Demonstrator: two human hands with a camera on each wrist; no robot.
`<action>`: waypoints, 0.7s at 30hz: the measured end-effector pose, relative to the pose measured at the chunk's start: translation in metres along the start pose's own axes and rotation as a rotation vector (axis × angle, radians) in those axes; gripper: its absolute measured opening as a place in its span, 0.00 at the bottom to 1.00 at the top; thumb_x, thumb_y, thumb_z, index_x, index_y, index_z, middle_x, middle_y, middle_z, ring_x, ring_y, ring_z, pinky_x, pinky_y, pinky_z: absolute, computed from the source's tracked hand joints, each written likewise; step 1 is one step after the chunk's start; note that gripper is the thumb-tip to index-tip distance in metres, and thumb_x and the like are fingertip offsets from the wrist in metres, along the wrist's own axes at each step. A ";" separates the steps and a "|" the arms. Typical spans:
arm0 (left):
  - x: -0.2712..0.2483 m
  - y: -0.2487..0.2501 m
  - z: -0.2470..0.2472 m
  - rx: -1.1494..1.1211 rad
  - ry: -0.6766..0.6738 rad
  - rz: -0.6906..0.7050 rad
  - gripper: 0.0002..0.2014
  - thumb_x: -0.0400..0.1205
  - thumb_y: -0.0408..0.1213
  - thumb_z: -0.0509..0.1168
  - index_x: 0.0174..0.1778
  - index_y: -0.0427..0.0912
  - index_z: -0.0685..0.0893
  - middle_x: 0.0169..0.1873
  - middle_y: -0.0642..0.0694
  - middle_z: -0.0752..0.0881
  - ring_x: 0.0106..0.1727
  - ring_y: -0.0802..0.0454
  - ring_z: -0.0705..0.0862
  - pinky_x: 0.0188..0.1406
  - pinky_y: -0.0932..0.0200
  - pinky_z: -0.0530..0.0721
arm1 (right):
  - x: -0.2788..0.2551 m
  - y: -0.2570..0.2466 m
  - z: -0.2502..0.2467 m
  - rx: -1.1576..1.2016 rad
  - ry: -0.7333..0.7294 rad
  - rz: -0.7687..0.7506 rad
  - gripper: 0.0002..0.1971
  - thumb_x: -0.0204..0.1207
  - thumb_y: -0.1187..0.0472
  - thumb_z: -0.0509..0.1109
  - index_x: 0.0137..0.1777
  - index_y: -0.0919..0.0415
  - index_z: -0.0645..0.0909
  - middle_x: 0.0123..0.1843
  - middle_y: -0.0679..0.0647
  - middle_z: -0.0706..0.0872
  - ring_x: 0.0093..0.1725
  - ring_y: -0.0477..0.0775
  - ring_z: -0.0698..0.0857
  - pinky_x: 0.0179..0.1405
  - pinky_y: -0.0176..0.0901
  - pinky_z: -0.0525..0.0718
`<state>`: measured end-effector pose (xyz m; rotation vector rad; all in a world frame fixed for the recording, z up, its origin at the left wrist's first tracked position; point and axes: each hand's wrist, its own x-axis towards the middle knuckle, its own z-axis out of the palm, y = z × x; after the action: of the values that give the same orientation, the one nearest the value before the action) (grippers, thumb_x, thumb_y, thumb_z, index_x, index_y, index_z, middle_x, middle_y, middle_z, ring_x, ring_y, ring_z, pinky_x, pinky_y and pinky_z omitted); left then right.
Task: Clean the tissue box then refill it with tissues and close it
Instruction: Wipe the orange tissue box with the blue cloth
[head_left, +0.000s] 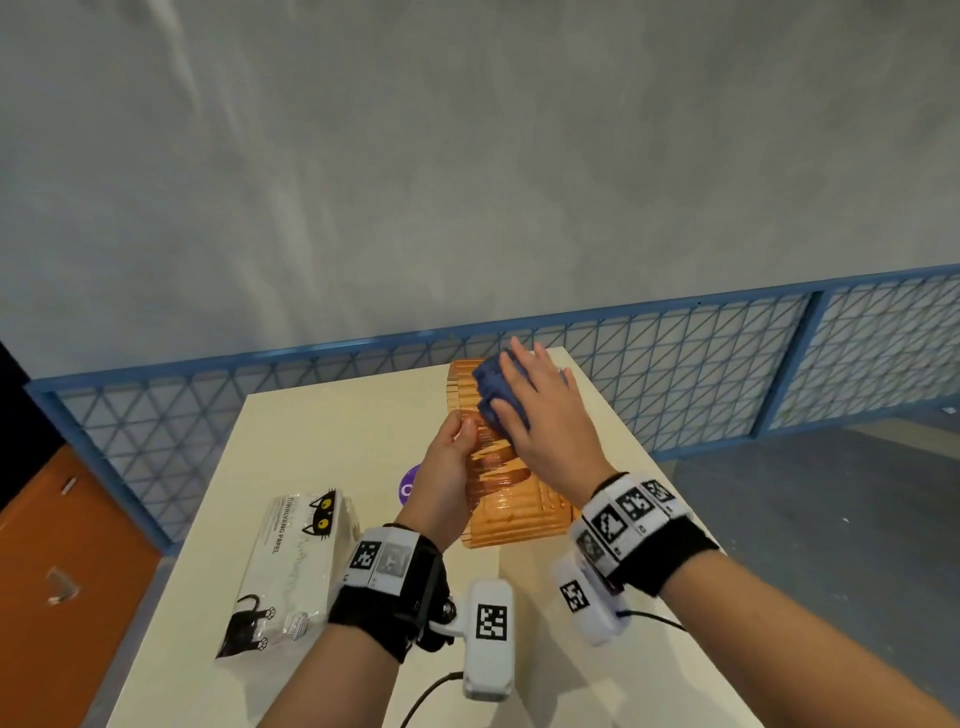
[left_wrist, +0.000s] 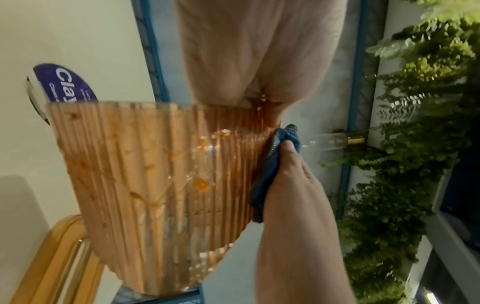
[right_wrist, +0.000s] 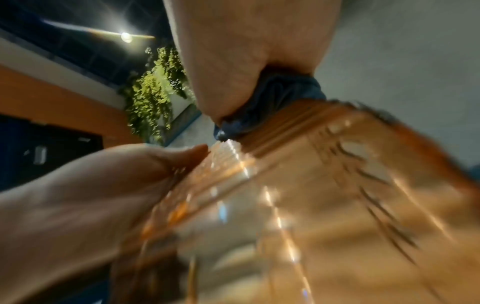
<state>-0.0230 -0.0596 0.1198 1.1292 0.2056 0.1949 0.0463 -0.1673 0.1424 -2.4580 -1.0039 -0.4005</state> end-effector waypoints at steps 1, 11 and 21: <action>0.000 0.002 0.000 -0.006 -0.009 0.004 0.14 0.89 0.36 0.48 0.62 0.40 0.77 0.51 0.41 0.87 0.43 0.50 0.90 0.42 0.53 0.90 | -0.008 -0.005 0.002 -0.034 0.014 -0.026 0.28 0.84 0.45 0.49 0.82 0.54 0.58 0.85 0.49 0.55 0.85 0.55 0.50 0.82 0.55 0.46; -0.005 0.004 -0.005 -0.131 0.059 -0.023 0.15 0.90 0.37 0.43 0.66 0.43 0.73 0.57 0.38 0.84 0.48 0.47 0.87 0.41 0.52 0.88 | -0.049 0.007 0.005 -0.287 -0.125 -0.320 0.29 0.78 0.42 0.54 0.74 0.55 0.72 0.77 0.52 0.74 0.78 0.56 0.71 0.76 0.62 0.70; -0.006 0.012 -0.002 -0.103 0.125 0.022 0.16 0.90 0.34 0.45 0.71 0.47 0.70 0.55 0.40 0.85 0.51 0.47 0.86 0.42 0.51 0.87 | -0.064 -0.005 0.012 -0.275 -0.106 -0.331 0.27 0.82 0.42 0.49 0.72 0.55 0.75 0.75 0.52 0.77 0.77 0.56 0.70 0.76 0.56 0.64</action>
<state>-0.0299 -0.0547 0.1299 1.0180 0.2912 0.2925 -0.0007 -0.1956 0.1064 -2.5747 -1.4981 -0.5509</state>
